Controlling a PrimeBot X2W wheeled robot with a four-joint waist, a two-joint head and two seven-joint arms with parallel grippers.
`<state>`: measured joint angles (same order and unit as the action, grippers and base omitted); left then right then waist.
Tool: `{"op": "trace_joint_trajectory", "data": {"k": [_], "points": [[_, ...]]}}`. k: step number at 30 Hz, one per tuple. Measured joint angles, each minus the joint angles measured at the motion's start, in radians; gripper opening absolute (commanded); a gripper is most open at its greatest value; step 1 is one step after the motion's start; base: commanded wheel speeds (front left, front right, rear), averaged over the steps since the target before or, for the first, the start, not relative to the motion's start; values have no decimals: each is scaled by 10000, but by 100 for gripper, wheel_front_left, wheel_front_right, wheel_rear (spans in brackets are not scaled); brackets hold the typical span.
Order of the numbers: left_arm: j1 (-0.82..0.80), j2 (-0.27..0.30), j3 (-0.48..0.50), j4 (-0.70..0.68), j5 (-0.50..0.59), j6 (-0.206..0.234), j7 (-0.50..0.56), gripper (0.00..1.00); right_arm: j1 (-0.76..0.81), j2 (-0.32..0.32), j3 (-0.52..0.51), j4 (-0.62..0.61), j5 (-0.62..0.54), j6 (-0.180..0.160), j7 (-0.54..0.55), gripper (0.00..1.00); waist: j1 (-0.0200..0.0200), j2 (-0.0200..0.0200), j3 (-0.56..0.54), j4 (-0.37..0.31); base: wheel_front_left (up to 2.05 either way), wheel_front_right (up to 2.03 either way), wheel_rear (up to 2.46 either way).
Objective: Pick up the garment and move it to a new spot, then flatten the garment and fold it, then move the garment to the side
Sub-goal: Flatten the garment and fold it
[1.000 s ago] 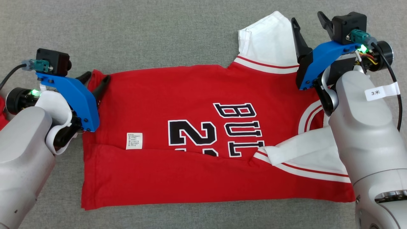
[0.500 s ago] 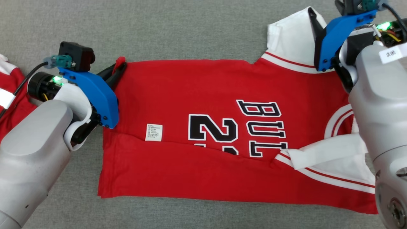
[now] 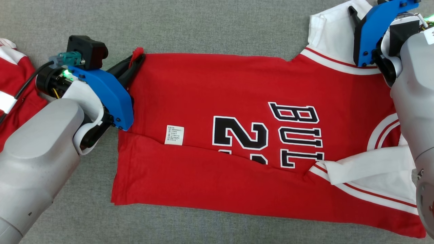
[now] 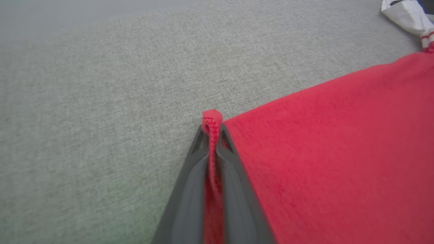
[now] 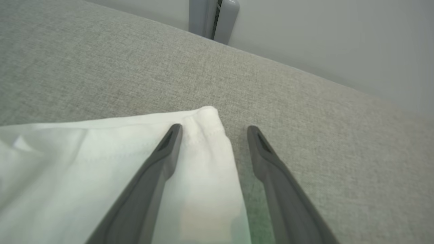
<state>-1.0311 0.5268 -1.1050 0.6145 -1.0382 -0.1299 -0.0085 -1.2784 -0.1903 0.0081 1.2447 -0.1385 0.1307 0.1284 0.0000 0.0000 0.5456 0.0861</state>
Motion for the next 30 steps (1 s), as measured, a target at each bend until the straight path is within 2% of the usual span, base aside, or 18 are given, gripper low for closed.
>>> {"op": "trace_joint_trajectory", "data": {"k": [1, 2, 3, 4, 11, 23, 30], "points": [[-23, 4, -31, 10, -19, 0, -38, 0, -15, 0, -10, 12, 2, 0, 0, 69, 0, 0, 18, 3, 0, 0, 0], [-57, 4, -59, 23, -44, 0, -67, 0, -33, 4, -29, 21, 10, 0, -4, 44, 0, 0, 38, 5, 0, 0, 0], [-97, 6, -84, 38, -92, 0, -107, 0, -51, 29, -88, 40, 77, 0, 8, 4, 0, 0, 60, 3, 0, 0, 0], [-138, 15, -105, 52, -107, 0, -128, 0, -66, 71, -127, 63, 159, 2, 88, 0, -1, 0, 86, -5, 0, 0, 0], [-215, 33, -320, 290, -349, -19, -476, 0, -128, 217, -146, 174, 466, 4, -230, 0, 0, 0, 72, -84, 0, 0, 0], [521, 33, -330, 1012, -867, -19, -1532, 0, 813, 301, 305, -121, 1197, 2, -3064, 0, 0, 0, -1040, -448, 0, 0, 0], [1146, 10, -272, 1290, -974, 65, -2008, 0, 2111, 401, 991, -1005, 1992, 2, -3797, 0, 0, 0, -1813, -786, 0, 0, 0]]}}
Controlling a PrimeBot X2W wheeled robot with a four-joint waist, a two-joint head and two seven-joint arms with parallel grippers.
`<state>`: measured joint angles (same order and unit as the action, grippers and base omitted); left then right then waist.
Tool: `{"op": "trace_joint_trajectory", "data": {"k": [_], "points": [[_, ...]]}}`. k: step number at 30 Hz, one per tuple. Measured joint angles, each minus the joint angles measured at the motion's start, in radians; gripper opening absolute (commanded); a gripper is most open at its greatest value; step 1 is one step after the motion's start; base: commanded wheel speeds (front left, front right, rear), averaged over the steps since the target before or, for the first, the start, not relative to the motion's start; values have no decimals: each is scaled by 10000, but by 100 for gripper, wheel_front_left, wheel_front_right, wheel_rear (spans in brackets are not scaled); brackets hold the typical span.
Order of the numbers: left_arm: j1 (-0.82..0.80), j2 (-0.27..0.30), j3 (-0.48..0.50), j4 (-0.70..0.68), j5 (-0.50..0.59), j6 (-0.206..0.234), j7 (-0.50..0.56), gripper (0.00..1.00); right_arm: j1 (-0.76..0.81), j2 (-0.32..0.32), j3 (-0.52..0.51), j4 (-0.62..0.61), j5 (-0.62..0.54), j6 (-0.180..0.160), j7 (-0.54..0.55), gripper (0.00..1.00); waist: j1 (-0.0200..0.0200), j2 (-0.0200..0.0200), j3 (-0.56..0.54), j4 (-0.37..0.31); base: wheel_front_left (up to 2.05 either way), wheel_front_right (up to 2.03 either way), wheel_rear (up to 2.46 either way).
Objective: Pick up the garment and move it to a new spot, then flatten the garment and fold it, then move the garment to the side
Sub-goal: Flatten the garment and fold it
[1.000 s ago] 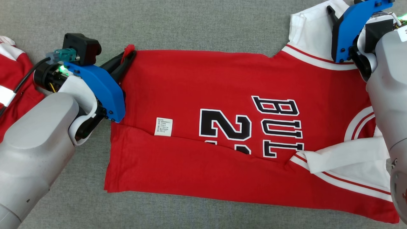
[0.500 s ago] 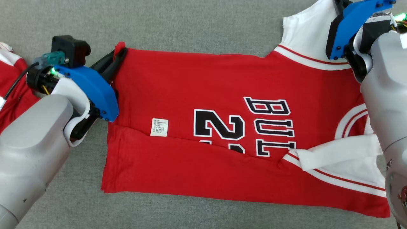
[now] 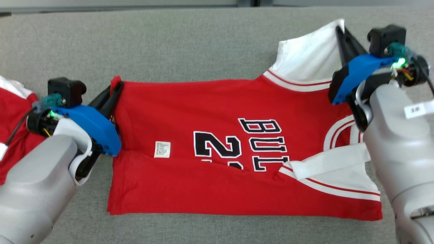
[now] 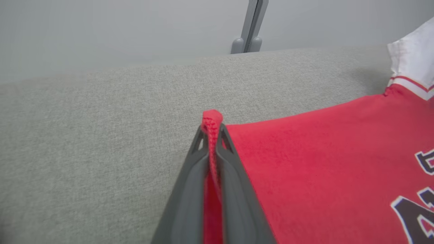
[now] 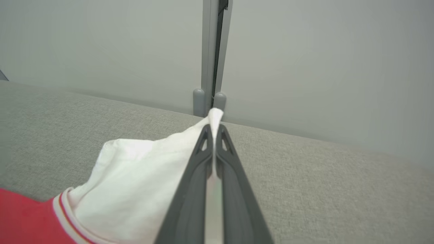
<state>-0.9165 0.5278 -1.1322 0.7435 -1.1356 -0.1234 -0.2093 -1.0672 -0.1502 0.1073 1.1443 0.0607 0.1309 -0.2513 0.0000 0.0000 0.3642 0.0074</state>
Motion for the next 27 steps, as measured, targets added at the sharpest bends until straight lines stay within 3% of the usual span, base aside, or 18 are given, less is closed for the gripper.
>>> {"op": "trace_joint_trajectory", "data": {"k": [14, 27], "points": [[1634, 8, 662, -453, 290, 564, -510, 0, 4662, -495, 790, -4257, 1941, -2, -105, 0, -1, 0, -1052, -356, 0, 0, 0], [3899, -77, 2987, -2004, 1741, 1103, -525, 0, 8084, -562, 104, -7578, 2479, -2, 694, 0, -2, 0, -1633, -381, 0, 0, 0]]}}
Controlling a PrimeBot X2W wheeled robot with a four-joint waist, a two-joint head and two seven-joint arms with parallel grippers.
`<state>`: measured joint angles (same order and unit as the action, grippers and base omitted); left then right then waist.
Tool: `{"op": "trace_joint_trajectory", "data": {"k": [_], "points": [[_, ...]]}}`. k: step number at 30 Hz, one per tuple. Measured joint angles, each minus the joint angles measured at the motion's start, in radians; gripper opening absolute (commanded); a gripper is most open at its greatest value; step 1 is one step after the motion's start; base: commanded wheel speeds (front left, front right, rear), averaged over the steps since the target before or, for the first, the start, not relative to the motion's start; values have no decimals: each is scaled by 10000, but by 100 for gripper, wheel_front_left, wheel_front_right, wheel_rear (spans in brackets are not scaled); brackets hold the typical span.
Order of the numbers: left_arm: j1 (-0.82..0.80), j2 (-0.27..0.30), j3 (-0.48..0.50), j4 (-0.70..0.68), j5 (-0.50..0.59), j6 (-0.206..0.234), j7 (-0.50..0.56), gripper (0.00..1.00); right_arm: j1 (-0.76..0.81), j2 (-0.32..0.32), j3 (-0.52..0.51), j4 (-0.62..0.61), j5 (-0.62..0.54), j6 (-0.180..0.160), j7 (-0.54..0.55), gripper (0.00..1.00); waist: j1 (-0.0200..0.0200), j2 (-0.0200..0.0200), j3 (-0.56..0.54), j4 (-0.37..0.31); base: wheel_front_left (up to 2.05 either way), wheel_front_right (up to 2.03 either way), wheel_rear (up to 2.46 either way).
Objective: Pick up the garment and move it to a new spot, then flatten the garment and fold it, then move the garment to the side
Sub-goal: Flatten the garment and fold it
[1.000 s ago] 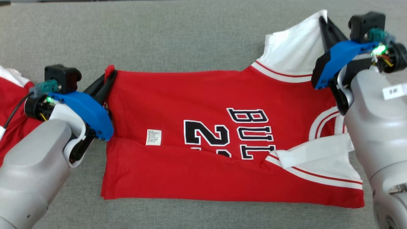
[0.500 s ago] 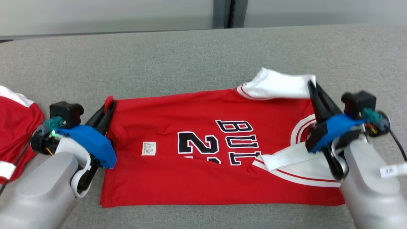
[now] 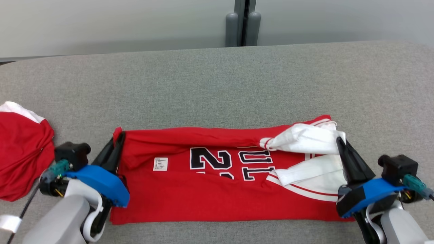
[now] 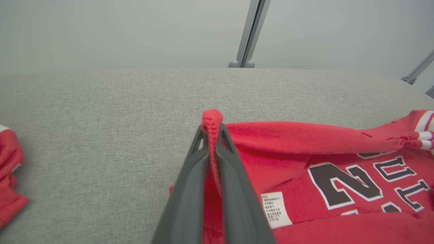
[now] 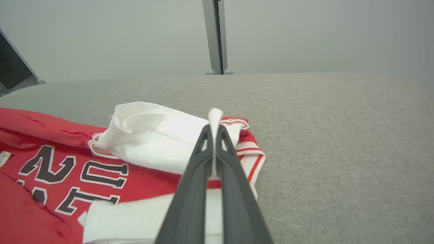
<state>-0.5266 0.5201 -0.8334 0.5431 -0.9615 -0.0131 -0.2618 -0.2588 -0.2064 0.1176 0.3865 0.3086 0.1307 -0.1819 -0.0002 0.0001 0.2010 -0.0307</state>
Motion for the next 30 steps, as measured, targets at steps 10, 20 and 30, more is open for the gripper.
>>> {"op": "trace_joint_trajectory", "data": {"k": [10, 20, 30], "points": [[1775, -476, 1446, -667, 947, 65, 0, 0, 1639, 316, -663, -1567, 84, 0, 855, 0, 1, 0, -173, -115, 0, 0, 0], [2322, -907, 2491, -665, 1908, 29, 0, 100, 1926, 437, -706, -1649, 192, 0, 1227, 100, 2, 0, -301, -4, 0, 0, 0], [3226, -1595, 5058, -2029, 3517, 84, -6, 100, 1360, 186, -1269, -1745, -98, 0, 1237, 100, 2, 0, -479, 186, 0, 0, 0]]}}
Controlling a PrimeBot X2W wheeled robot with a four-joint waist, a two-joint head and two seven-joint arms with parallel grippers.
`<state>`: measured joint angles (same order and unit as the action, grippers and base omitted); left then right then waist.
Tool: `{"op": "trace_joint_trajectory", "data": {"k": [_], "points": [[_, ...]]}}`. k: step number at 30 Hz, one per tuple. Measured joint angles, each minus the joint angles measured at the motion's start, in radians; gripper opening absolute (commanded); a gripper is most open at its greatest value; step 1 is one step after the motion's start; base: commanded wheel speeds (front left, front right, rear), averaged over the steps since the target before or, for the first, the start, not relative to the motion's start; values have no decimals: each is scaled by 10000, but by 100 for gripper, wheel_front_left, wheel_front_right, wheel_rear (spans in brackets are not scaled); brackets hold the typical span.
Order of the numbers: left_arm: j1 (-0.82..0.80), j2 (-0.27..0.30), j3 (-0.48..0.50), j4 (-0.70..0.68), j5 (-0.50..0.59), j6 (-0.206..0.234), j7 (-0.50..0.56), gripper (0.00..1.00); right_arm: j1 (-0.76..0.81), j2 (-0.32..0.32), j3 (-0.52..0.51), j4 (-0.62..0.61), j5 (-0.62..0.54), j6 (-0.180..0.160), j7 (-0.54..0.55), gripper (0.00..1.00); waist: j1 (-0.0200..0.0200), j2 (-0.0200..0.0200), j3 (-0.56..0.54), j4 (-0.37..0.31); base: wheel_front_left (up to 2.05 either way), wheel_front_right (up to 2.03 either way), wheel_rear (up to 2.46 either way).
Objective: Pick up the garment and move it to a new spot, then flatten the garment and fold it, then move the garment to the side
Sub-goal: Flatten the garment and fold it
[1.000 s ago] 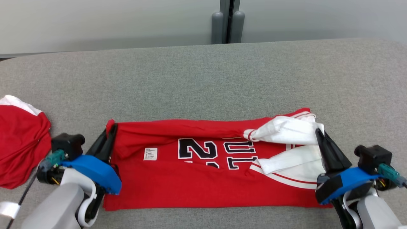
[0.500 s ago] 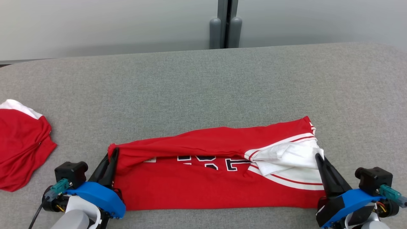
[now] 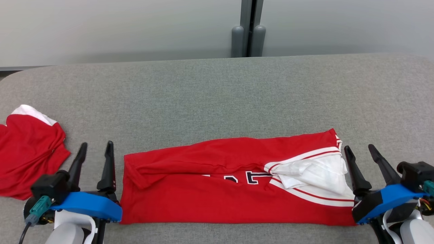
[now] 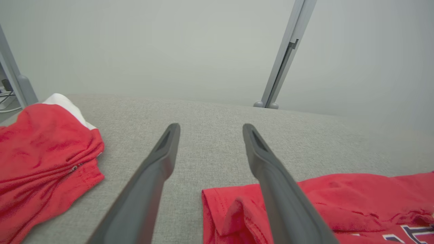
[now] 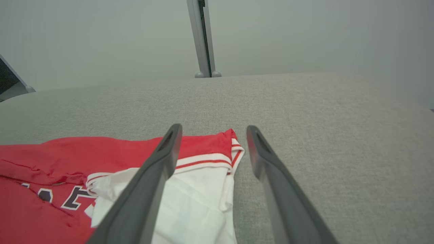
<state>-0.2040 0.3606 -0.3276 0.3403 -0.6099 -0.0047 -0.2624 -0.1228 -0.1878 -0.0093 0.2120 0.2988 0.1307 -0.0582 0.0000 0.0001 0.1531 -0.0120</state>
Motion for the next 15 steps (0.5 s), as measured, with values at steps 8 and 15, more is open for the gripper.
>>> {"op": "trace_joint_trajectory", "data": {"k": [8, 15], "points": [[835, -918, 2142, -1227, 1622, -50, -6, 100, -664, -42, -224, 1258, -500, 0, 903, 100, 0, 0, 7, 306, 0, 0, 0], [1282, -1565, 3308, -1498, 2698, -403, -6, 100, -757, -46, -339, 2566, -692, 0, 1156, 100, 0, 0, 27, 578, 0, 0, 0]]}}
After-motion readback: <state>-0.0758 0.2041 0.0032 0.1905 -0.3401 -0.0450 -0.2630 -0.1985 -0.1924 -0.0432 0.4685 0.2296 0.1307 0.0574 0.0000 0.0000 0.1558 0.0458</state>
